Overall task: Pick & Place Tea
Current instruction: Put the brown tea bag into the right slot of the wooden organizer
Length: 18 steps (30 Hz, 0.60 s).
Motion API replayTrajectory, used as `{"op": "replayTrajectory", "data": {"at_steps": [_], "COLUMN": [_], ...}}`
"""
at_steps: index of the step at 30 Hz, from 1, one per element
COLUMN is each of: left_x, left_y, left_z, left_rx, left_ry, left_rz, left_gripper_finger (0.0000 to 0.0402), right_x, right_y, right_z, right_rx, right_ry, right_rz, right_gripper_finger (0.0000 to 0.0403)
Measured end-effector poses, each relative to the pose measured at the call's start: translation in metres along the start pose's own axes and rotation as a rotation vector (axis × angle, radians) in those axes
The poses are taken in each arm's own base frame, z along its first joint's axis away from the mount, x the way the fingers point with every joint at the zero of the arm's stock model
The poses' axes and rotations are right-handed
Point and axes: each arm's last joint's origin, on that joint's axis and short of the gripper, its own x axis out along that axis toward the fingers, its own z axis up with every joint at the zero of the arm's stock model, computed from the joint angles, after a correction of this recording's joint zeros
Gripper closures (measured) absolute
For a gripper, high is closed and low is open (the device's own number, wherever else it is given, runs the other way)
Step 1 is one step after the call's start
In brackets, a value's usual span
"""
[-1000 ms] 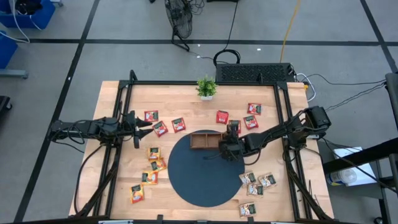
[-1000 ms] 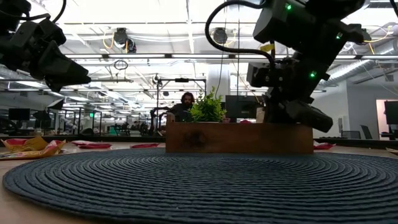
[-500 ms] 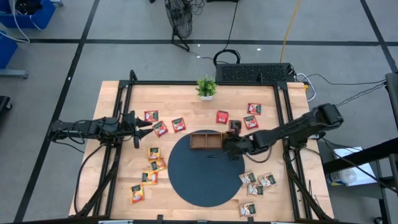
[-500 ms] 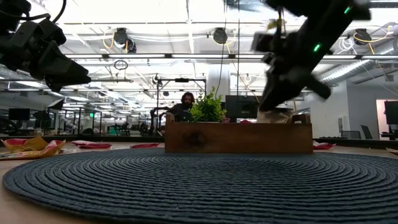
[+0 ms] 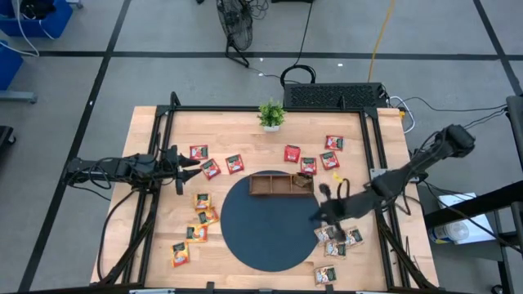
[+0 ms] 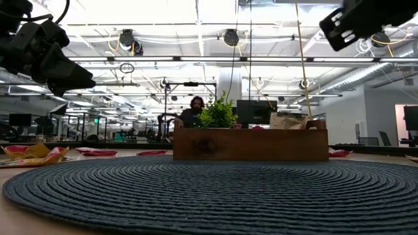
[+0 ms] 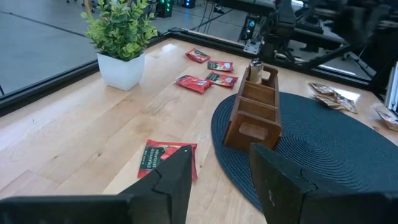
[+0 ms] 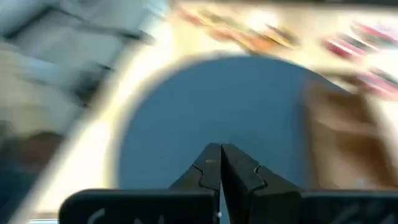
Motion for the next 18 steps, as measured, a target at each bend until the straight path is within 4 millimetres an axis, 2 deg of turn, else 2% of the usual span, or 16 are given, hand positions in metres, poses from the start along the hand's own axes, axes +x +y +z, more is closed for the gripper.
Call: {"op": "replayTrajectory", "data": {"at_steps": [3,5,9,13,16,18], "left_x": [0.0,0.0,0.0,0.0,0.0,0.0], "left_y": [0.0,0.0,0.0,0.0,0.0,0.0], "left_z": [0.0,0.0,0.0,0.0,0.0,0.0], "left_rx": [0.0,0.0,0.0,0.0,0.0,0.0], "left_ry": [0.0,0.0,0.0,0.0,-0.001,0.0], "left_rz": [0.0,0.0,0.0,0.0,0.0,0.0], "left_gripper_finger": [0.024,0.024,0.024,0.024,0.024,0.024], "right_x": [0.0,0.001,0.004,-0.001,-0.005,-0.009], "right_y": [0.001,0.0,-0.002,0.006,0.011,0.015], "right_z": [-0.012,-0.019,-0.032,-0.043,-0.054,-0.064], "right_rx": [-0.009,-0.019,0.064,0.272,0.5,0.591], "right_ry": [-0.123,-0.083,0.122,0.368,0.525,0.628], "right_rz": [0.083,0.07,0.003,0.026,0.004,-0.047], "right_gripper_finger": [0.0398,0.0381,0.0315,0.024,0.0211,0.0204]}}
